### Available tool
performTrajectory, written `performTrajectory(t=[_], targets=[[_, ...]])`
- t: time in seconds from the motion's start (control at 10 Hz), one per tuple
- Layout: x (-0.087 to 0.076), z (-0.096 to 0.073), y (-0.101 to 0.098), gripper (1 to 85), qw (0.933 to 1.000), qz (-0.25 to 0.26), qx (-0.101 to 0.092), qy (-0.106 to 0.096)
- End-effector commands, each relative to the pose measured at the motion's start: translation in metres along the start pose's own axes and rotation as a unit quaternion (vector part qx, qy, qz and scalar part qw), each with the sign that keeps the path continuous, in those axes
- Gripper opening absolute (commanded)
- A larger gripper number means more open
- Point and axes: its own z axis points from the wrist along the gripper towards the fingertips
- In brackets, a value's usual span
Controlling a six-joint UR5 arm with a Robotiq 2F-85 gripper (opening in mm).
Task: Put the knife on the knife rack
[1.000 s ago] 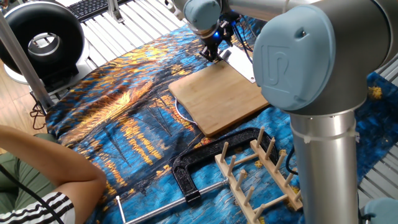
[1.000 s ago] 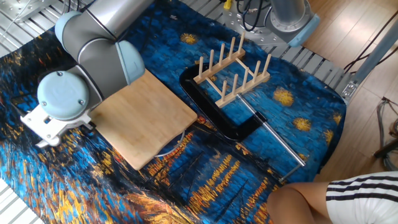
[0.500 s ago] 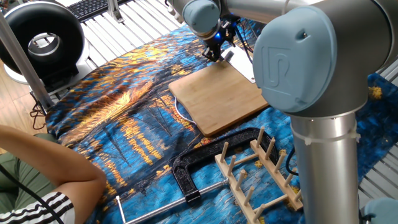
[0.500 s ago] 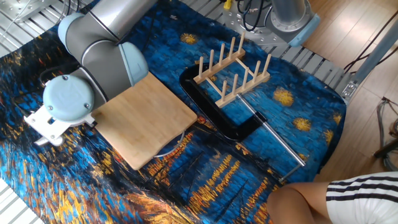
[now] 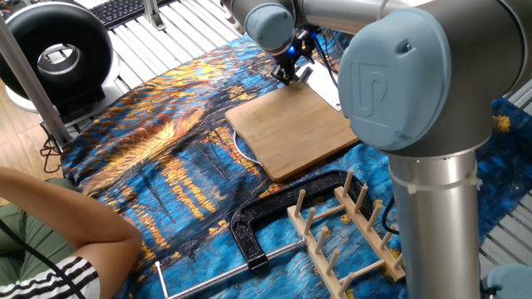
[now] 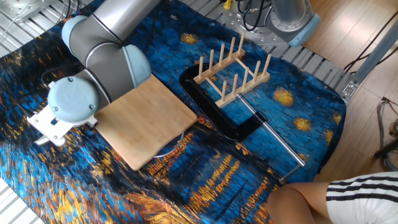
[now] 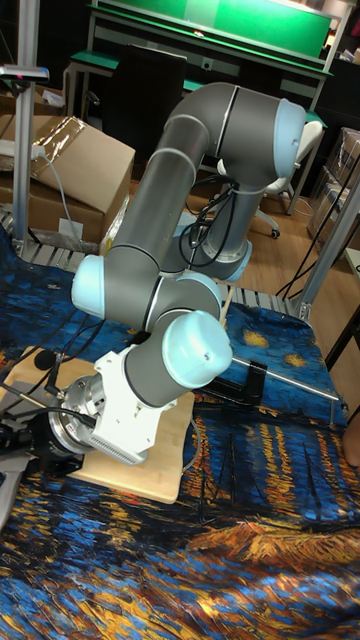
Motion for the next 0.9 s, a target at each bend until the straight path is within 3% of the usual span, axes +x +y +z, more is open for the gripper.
performTrajectory(t=[0.0, 0.2, 0.3, 0.5, 0.6, 0.8], targets=[[-0.001, -0.001, 0.006, 41.7, 0.9998, 0.016, -0.007, -0.003], [0.002, -0.012, 0.01, 26.7, 0.9992, 0.037, 0.006, 0.014], [-0.002, -0.007, 0.007, 25.3, 0.9994, 0.034, 0.008, 0.005], [-0.009, -0.007, -0.013, 19.7, 0.9996, 0.021, 0.018, 0.005], [-0.008, -0.013, -0.024, 11.7, 0.9992, 0.019, 0.033, 0.011], [-0.012, -0.018, -0.043, 4.3, 0.9994, 0.001, 0.032, 0.012]])
